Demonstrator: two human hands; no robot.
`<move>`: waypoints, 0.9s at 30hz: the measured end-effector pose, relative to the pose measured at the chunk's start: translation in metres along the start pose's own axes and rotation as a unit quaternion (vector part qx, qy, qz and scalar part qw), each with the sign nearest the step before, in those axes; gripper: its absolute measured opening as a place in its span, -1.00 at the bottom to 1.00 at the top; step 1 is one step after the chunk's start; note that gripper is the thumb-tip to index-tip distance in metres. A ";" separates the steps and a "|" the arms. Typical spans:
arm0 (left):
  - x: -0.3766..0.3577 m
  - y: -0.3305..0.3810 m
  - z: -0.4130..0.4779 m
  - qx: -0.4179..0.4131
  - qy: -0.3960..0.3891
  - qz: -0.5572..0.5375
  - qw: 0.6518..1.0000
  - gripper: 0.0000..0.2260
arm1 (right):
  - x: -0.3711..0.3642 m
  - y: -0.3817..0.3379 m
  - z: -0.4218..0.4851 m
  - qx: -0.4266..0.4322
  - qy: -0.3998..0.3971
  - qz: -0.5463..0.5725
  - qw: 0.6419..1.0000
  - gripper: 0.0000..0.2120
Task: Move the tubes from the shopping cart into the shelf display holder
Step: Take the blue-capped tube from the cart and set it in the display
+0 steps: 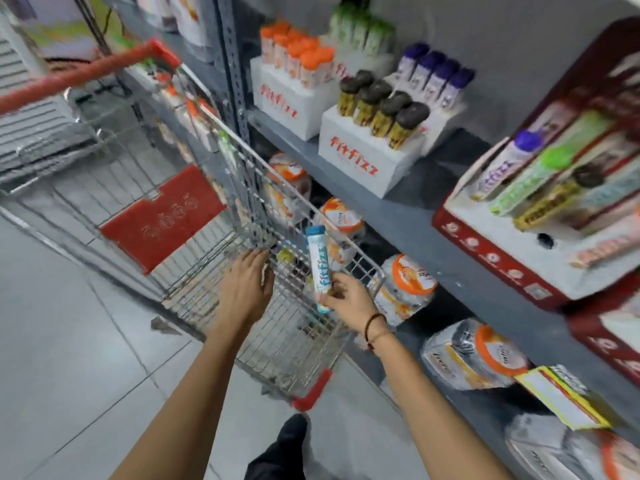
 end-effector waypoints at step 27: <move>-0.115 0.216 0.039 -0.443 -0.172 0.008 0.880 -0.54 | 0.217 0.016 -0.101 -0.085 0.512 -0.073 0.852 -0.63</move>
Point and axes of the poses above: each hand's wrist, its own z-axis towards the middle knuckle, its own x-axis out of the back of the hand, y = z × x, the point moved 1 cm from there along z, towards the middle knuckle, and after that the axes turned 9 degrees about -z, right-handed, at the moved point
